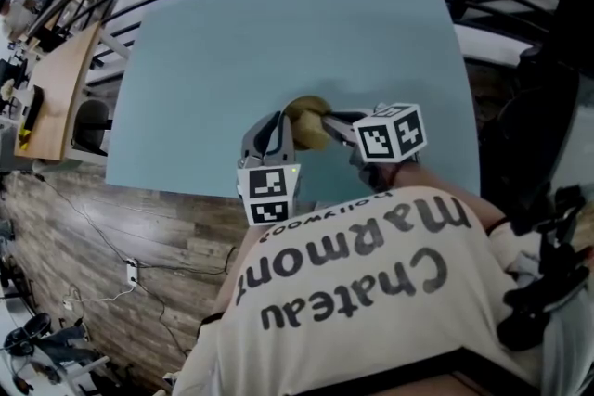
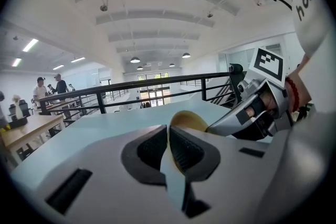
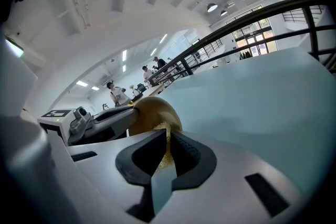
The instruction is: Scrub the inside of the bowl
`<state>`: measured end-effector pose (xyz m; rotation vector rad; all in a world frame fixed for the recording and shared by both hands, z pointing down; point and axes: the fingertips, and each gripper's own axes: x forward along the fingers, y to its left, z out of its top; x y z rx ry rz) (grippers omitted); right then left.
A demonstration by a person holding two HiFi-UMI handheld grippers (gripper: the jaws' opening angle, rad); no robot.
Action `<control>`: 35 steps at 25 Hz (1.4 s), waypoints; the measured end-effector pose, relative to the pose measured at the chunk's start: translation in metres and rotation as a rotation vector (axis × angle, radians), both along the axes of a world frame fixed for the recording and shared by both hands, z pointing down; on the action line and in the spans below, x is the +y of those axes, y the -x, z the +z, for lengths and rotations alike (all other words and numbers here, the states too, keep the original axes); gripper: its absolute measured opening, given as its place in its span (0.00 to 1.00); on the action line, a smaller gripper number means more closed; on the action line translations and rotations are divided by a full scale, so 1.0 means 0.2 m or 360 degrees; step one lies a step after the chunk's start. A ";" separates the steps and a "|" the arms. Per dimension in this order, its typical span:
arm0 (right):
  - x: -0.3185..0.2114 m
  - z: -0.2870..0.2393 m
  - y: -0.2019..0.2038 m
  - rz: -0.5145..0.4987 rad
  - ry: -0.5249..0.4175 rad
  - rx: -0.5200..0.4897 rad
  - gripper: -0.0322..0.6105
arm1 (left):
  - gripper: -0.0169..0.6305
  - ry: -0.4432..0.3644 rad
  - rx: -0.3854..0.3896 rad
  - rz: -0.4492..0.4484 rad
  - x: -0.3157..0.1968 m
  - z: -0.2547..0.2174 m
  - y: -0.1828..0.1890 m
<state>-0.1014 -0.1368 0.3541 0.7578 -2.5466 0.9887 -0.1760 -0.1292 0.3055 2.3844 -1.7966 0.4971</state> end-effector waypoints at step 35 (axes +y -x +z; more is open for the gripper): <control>-0.10 -0.21 0.14 -0.0021 -0.0145 -0.0306 0.12 | 0.05 0.0049 0.0035 0.0013 -0.06 0.04 0.04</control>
